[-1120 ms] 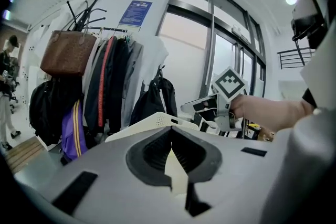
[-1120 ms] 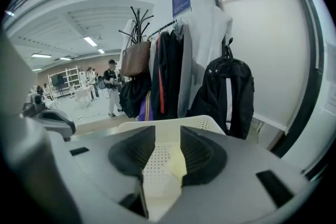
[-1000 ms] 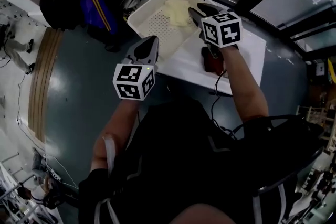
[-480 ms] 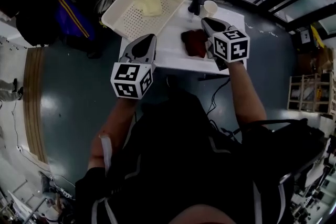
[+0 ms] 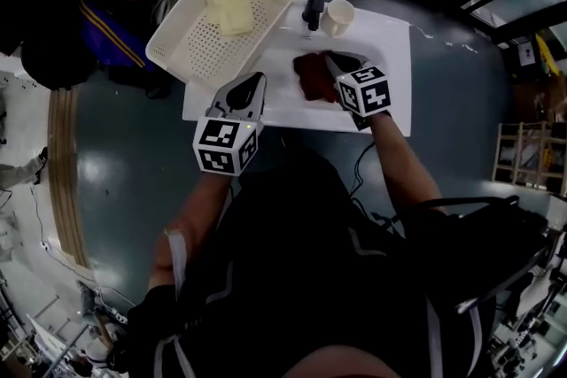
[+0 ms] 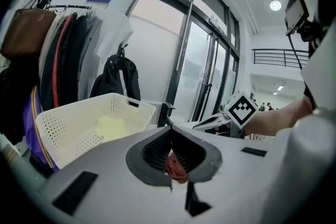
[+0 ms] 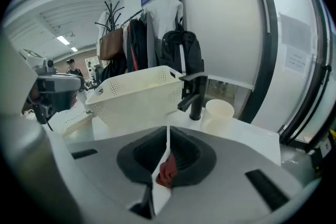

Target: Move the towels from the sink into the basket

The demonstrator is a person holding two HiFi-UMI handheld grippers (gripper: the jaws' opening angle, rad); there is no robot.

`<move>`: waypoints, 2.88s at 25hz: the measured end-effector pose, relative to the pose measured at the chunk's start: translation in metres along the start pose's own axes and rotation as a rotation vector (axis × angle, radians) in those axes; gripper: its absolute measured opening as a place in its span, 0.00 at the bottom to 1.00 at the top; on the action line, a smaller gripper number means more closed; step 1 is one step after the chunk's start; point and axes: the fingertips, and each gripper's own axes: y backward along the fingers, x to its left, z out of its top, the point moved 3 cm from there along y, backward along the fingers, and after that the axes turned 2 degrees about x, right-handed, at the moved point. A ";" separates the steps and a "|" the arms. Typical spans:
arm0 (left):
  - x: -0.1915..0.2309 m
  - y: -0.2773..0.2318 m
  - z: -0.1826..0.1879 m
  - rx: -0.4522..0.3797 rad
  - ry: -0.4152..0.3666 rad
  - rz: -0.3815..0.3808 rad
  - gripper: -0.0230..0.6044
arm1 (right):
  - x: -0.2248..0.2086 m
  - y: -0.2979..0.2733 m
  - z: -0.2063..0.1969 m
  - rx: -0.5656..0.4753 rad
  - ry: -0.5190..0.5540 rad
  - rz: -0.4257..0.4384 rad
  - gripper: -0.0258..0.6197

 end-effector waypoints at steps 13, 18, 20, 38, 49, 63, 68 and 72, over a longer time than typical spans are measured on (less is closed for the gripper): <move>0.006 -0.082 -0.072 0.172 0.071 0.134 0.05 | -0.033 -0.116 -0.092 0.242 0.150 0.199 0.34; 0.010 -0.098 -0.094 0.244 0.103 0.167 0.05 | -0.036 -0.149 -0.119 0.319 0.213 0.245 0.46; 0.009 -0.100 -0.099 0.257 0.113 0.178 0.05 | -0.037 -0.161 -0.132 0.352 0.246 0.260 0.48; 0.004 -0.064 -0.080 0.193 0.113 0.194 0.05 | -0.020 -0.177 -0.157 0.460 0.317 0.265 0.18; -0.002 -0.013 -0.045 0.065 0.036 0.094 0.05 | 0.017 -0.113 -0.100 0.308 0.139 0.188 0.18; 0.031 0.059 -0.001 -0.106 0.029 0.127 0.05 | 0.060 -0.015 0.008 0.012 0.111 0.117 0.18; 0.057 0.088 0.009 -0.144 0.049 0.159 0.05 | 0.086 0.007 0.055 -0.064 0.121 0.136 0.18; 0.071 0.111 0.014 -0.182 0.049 0.188 0.05 | 0.106 0.017 0.090 -0.112 0.162 0.160 0.18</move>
